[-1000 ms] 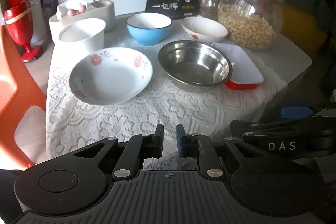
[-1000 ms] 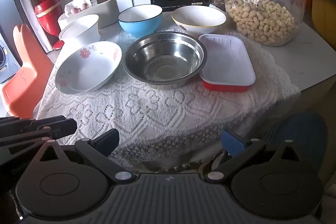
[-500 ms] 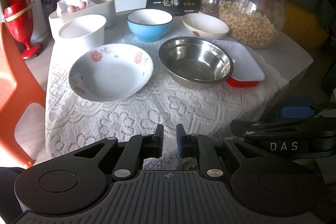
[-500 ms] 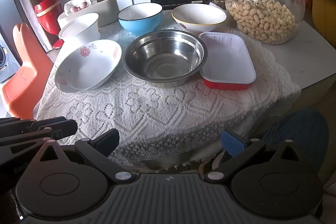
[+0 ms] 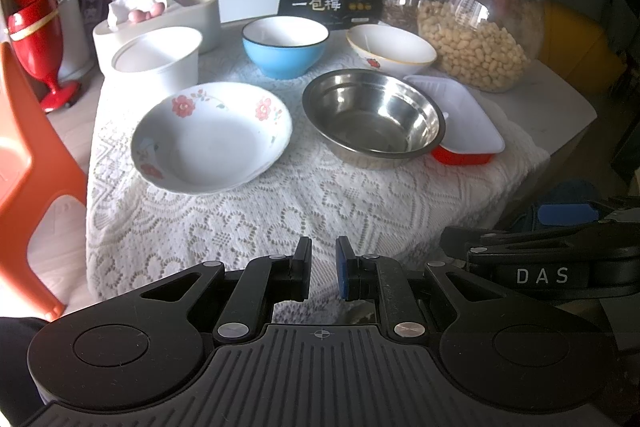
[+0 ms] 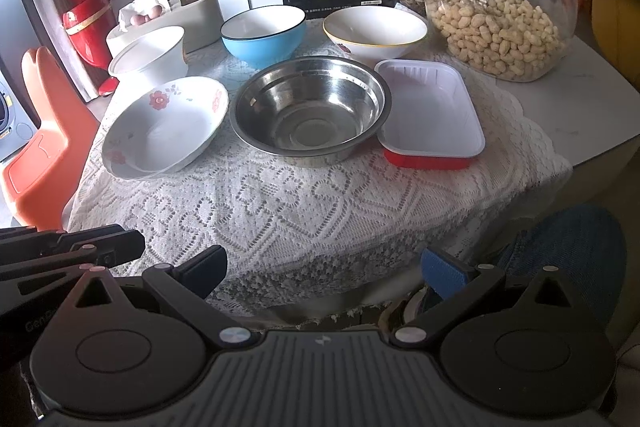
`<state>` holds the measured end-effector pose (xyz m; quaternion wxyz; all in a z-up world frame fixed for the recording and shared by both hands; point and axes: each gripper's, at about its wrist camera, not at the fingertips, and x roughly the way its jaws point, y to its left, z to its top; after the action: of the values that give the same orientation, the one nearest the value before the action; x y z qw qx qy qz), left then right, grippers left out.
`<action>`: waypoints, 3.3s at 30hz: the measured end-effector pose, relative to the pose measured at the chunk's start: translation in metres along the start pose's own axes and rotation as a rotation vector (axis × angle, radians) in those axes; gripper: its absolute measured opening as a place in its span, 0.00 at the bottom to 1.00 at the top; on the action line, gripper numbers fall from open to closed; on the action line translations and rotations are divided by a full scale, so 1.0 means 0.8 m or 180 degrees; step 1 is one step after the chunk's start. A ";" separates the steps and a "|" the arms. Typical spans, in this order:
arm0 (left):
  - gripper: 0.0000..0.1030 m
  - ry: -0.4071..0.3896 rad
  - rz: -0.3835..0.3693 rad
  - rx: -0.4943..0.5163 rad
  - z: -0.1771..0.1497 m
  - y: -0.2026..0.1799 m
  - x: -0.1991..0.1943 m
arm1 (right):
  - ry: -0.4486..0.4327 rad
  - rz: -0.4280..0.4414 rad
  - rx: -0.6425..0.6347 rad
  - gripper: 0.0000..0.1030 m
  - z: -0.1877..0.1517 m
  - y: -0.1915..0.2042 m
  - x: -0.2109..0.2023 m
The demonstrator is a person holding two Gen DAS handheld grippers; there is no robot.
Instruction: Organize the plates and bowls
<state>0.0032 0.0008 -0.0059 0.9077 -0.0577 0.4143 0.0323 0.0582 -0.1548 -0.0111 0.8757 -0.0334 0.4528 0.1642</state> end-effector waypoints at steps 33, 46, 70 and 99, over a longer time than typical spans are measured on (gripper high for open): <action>0.16 0.0011 -0.0002 0.0010 -0.004 -0.002 0.001 | -0.0004 0.0003 0.0001 1.00 0.000 0.000 -0.001; 0.16 0.0066 0.0024 -0.0007 -0.004 0.001 0.006 | -0.0001 0.0026 0.0029 1.00 0.001 -0.003 -0.001; 0.17 -0.0299 -0.1108 -0.0129 0.097 -0.065 0.077 | -0.0697 -0.0390 -0.0298 1.00 0.067 -0.170 0.053; 0.28 0.0966 -0.1172 -0.0407 0.284 -0.133 0.351 | 0.0039 0.1228 0.0535 0.71 0.177 -0.294 0.197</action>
<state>0.3685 -0.0714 -0.0623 0.8202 -0.1937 0.5254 -0.1165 0.3281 -0.3066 -0.0760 0.8250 0.1262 0.4682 0.2902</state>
